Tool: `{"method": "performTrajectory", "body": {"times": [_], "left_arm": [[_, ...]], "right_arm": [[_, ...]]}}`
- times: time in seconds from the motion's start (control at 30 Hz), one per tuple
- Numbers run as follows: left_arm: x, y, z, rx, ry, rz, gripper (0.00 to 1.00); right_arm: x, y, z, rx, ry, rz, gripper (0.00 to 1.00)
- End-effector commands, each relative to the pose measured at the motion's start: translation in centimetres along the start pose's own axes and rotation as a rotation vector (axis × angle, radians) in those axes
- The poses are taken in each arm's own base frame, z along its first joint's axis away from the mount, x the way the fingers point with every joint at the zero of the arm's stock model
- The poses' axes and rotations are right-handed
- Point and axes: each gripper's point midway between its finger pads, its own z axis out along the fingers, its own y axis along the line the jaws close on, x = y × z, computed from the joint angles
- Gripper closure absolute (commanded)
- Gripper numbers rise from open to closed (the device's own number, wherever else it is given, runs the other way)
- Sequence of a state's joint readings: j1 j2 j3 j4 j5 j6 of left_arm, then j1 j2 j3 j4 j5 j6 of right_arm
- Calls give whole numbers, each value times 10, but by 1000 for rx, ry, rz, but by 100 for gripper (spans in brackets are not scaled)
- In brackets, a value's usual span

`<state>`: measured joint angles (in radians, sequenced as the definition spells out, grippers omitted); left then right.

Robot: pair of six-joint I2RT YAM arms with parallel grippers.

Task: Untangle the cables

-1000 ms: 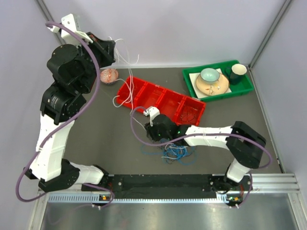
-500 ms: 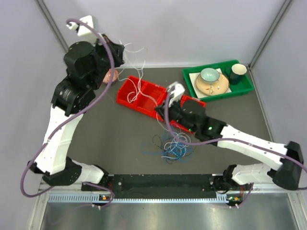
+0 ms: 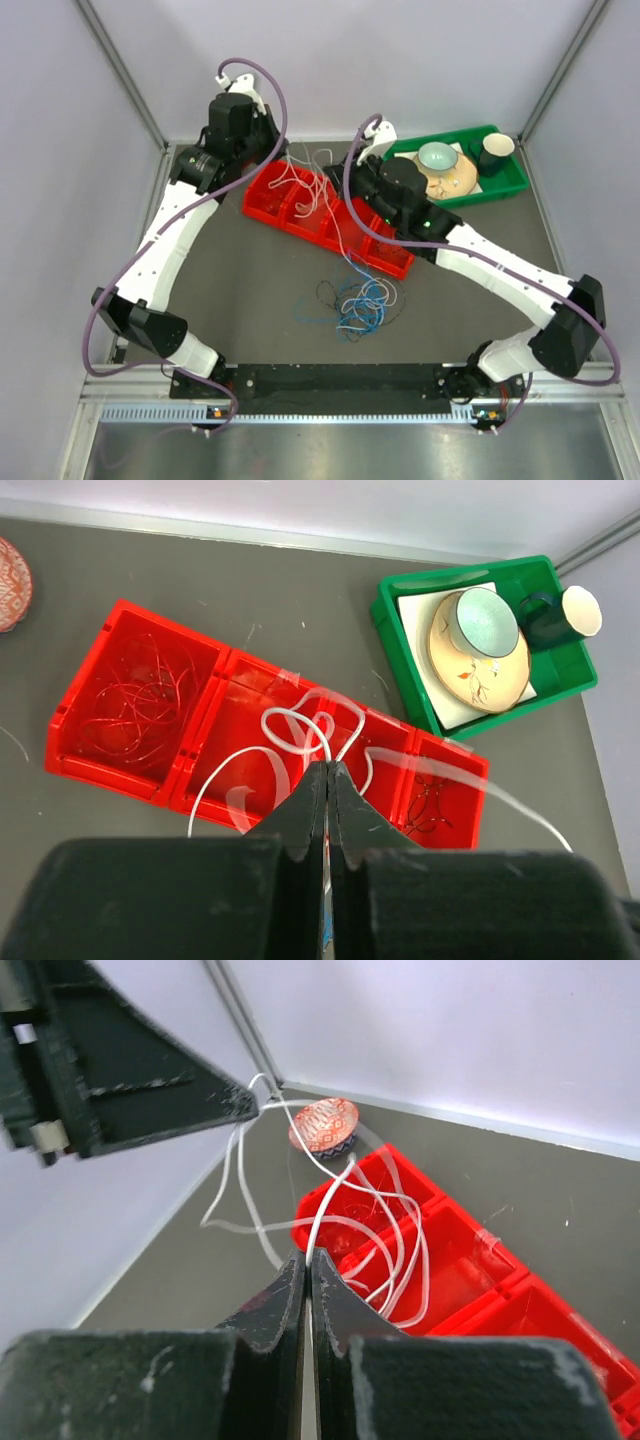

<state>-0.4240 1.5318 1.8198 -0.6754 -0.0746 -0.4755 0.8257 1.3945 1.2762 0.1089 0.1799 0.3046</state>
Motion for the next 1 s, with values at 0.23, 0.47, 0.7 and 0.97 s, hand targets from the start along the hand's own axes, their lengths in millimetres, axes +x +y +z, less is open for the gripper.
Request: {"method": "performTrajectory", "body": {"times": [0.23, 0.47, 0.7, 0.97], "left_arm": [[-10, -17, -15, 122, -23, -26, 100], [-5, -22, -27, 168, 8, 4, 100], [29, -17, 19, 180, 120, 12, 100], [45, -12, 86, 186, 175, -28, 100]], "right_arm": [[16, -42, 50, 84, -15, 3, 100], [40, -44, 73, 41, 70, 51, 100], [27, -48, 58, 27, 44, 200, 100], [40, -64, 33, 74, 48, 237, 100]]}}
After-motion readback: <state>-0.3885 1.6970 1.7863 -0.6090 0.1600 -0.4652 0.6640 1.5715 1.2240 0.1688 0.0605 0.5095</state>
